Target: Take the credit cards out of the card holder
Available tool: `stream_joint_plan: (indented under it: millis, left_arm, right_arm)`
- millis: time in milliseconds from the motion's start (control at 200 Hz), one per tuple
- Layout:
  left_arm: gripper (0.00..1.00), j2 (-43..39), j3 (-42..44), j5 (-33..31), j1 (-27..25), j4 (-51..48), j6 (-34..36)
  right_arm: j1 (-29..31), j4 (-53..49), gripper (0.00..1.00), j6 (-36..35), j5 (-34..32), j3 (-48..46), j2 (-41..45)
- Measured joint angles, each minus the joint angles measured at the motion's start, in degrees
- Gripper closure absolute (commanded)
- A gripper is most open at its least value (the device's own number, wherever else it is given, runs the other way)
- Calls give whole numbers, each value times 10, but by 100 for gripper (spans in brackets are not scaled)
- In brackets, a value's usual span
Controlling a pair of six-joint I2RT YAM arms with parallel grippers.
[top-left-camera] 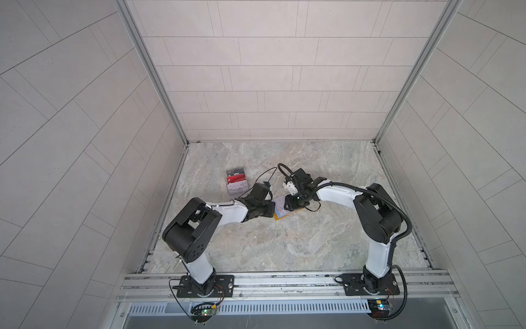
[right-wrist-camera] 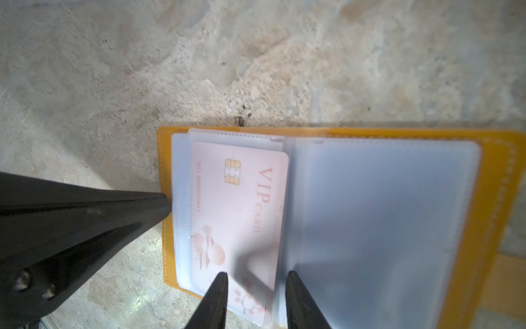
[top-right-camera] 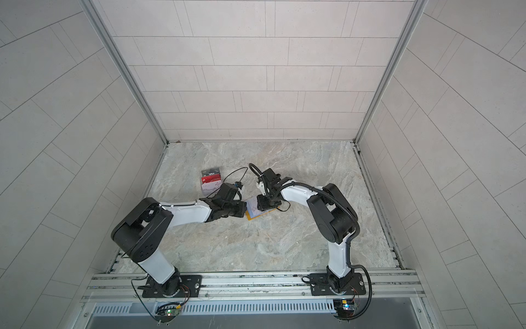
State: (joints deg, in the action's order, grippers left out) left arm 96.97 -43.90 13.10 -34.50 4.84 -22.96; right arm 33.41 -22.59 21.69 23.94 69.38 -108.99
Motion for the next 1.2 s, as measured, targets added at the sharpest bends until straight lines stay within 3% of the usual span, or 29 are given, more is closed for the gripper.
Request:
stream_joint_plan:
  millis: [661,1201]
  left_arm:
    - [100,10,-46,8,1,-87,98]
    - [100,10,-47,11,1,-88,110]
  right_arm:
    - [-5,102,66,85,102,-103,44]
    - [-38,205,68,172,151,-118,44]
